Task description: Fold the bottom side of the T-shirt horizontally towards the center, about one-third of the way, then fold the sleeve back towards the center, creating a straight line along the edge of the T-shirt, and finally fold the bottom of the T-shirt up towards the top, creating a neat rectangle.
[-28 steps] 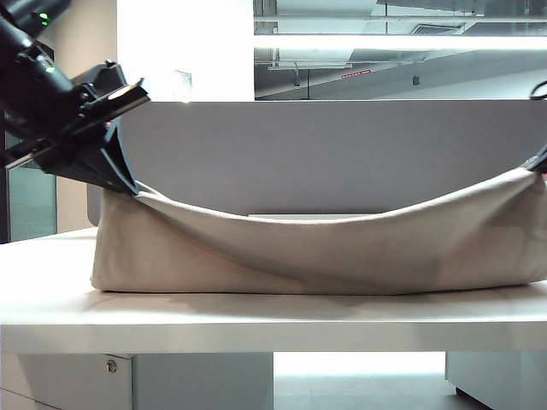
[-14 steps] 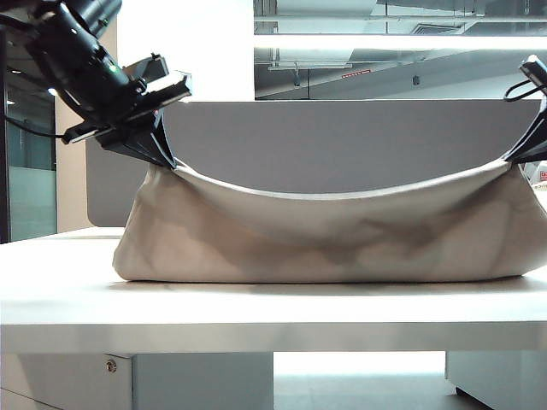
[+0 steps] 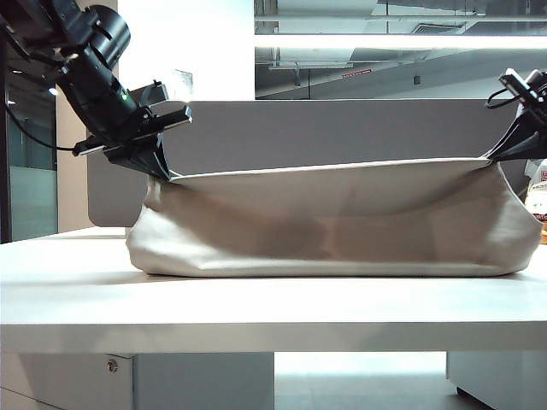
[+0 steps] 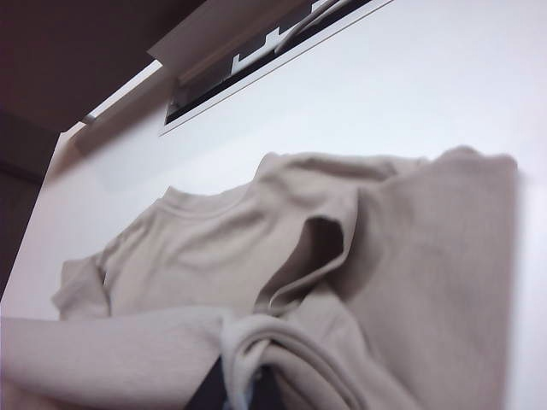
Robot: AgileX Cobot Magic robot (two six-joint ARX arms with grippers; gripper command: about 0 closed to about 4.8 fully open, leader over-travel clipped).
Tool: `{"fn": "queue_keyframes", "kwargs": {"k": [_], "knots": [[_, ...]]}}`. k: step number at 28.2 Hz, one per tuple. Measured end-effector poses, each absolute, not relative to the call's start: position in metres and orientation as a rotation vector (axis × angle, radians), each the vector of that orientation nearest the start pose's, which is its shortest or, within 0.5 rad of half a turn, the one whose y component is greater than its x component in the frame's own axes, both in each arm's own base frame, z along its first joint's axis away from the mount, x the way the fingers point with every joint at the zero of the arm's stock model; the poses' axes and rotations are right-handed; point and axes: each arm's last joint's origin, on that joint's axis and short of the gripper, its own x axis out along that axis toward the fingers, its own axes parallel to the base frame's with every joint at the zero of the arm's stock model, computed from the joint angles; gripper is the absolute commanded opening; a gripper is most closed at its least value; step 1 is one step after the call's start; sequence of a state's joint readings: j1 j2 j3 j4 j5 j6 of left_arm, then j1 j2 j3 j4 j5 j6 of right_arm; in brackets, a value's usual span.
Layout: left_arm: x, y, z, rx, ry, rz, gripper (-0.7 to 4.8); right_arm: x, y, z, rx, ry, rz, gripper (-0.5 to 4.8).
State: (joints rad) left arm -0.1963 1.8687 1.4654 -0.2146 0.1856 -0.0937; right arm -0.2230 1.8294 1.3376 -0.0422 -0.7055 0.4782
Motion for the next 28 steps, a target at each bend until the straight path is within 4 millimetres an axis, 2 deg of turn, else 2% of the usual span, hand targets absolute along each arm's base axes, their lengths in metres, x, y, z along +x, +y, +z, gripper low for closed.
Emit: {"fn": "queue_keyframes", "kwargs": {"k": [8, 15, 20, 21, 22, 23, 25, 28], "knots": [[0.444, -0.093, 0.257, -0.061, 0.609, -0.352, -0.06, 0.431, -0.078, 0.236, 0.703, 0.601, 0.332, -0.01], [0.467, -0.098, 0.238, -0.059, 0.628, -0.351, -0.06, 0.448, -0.081, 0.225, 0.697, 0.593, 0.326, -0.01], [0.474, -0.099, 0.224, -0.058, 0.645, -0.349, -0.06, 0.46, -0.082, 0.221, 0.691, 0.587, 0.327, -0.01], [0.475, -0.1, 0.222, -0.058, 0.649, -0.349, -0.05, 0.461, -0.081, 0.22, 0.69, 0.586, 0.328, 0.05], [0.476, -0.1, 0.219, -0.058, 0.653, -0.347, -0.01, 0.462, -0.081, 0.219, 0.689, 0.588, 0.328, 0.35], [0.476, -0.1, 0.218, -0.057, 0.656, -0.345, 0.27, 0.462, -0.08, 0.219, 0.688, 0.589, 0.326, 0.98], [0.476, -0.1, 0.217, -0.056, 0.658, -0.341, 1.35, 0.463, -0.079, 0.22, 0.674, 0.573, 0.32, 2.15], [0.478, -0.099, 0.22, -0.053, 0.624, -0.335, 3.86, 0.465, -0.082, 0.224, 0.652, 0.526, 0.31, 3.37]]}}
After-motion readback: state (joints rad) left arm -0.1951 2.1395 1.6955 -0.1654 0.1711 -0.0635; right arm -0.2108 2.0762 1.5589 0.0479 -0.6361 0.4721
